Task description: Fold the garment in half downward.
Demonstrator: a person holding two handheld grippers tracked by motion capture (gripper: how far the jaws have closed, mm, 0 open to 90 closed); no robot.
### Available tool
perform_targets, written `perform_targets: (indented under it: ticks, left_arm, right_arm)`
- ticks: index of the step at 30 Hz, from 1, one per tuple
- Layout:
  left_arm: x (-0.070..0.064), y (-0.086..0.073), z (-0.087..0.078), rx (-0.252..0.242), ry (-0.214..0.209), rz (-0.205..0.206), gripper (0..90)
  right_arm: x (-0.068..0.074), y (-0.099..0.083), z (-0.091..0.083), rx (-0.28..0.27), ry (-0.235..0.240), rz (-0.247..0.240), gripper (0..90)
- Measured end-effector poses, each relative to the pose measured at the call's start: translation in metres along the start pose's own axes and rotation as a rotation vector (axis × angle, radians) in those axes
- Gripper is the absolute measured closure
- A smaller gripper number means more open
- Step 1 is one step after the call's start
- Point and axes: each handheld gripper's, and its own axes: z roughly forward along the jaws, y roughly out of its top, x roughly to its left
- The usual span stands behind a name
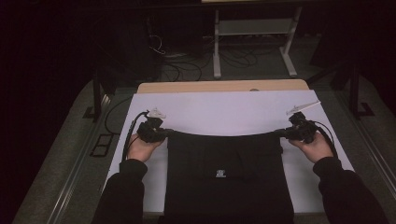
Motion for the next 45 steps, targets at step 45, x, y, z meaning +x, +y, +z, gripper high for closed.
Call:
perform_targets:
  ticks: [45]
  left_arm:
    - [0.046,0.078,-0.001,-0.048,0.078,-0.054,86.8]
  right_arm:
    - [-0.045,0.076,-0.003,-0.064,-0.101,0.095,85.7]
